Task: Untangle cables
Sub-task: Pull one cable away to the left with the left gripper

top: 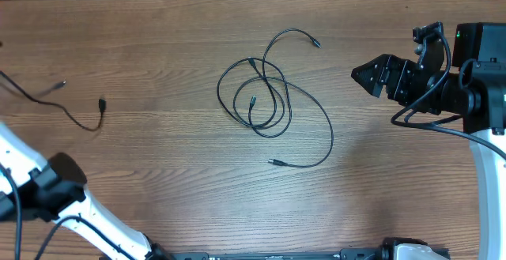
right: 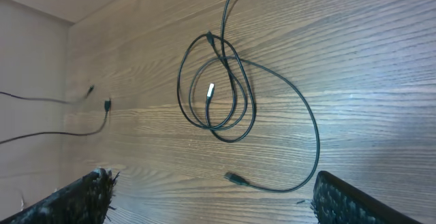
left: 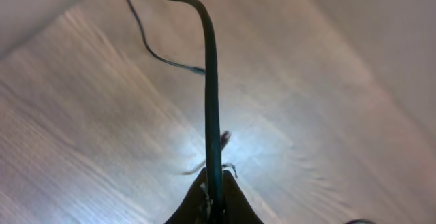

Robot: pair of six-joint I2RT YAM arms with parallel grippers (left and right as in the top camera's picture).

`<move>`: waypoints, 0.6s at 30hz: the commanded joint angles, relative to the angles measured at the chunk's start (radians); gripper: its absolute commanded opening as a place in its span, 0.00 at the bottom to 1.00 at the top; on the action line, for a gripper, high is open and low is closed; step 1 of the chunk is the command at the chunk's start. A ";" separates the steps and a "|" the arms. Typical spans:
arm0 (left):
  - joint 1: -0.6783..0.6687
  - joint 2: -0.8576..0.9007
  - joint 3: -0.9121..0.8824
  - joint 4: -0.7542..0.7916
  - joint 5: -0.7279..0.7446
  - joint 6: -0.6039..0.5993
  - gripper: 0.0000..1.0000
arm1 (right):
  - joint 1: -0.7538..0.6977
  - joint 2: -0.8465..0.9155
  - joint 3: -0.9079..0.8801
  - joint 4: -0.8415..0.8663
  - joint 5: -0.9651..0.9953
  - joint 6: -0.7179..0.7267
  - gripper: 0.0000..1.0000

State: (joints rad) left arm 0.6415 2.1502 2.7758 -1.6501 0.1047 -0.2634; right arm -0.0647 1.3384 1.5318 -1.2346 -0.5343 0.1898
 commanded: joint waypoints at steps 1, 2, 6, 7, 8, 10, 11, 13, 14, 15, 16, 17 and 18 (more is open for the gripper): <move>-0.005 0.101 0.005 -0.015 -0.119 -0.069 0.04 | 0.005 0.000 0.006 -0.003 0.010 -0.005 0.92; 0.003 0.149 0.005 -0.029 -0.181 -0.122 0.05 | 0.005 0.000 0.006 -0.013 0.010 -0.005 0.92; 0.031 0.229 0.001 -0.040 -0.216 -0.152 0.13 | 0.005 0.000 0.006 -0.027 0.029 -0.005 0.92; 0.040 0.245 0.001 -0.040 -0.216 -0.152 0.27 | 0.005 0.000 0.006 -0.028 0.035 -0.005 0.92; 0.050 0.258 0.001 -0.040 -0.212 -0.152 0.45 | 0.005 0.000 0.006 -0.028 0.040 -0.005 0.92; 0.069 0.277 0.001 -0.040 -0.196 -0.152 0.67 | 0.005 0.000 0.006 -0.027 0.041 -0.005 0.92; 0.079 0.280 0.001 -0.040 -0.180 -0.152 0.83 | 0.005 0.000 0.006 -0.026 0.041 -0.005 0.93; 0.091 0.281 0.001 -0.039 -0.154 -0.153 0.91 | 0.005 0.000 0.006 -0.024 0.041 -0.005 0.93; 0.096 0.278 0.002 -0.037 -0.137 -0.152 0.93 | 0.005 0.000 0.006 -0.024 0.041 -0.005 0.93; 0.099 0.275 0.002 -0.036 -0.126 -0.152 0.94 | 0.005 0.000 0.006 -0.023 0.041 -0.005 0.93; 0.101 0.272 0.005 -0.036 -0.120 -0.152 0.95 | 0.005 0.000 0.006 -0.023 0.041 -0.005 0.93; 0.102 0.269 0.008 -0.036 -0.111 -0.148 0.95 | 0.005 0.000 0.006 -0.024 0.042 -0.005 0.93; 0.101 0.265 0.014 -0.036 -0.103 -0.141 0.95 | 0.005 0.000 0.006 -0.024 0.045 -0.005 0.93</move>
State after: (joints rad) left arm 0.7448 2.4390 2.7712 -1.6840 -0.0433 -0.3992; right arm -0.0647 1.3384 1.5318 -1.2644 -0.5045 0.1898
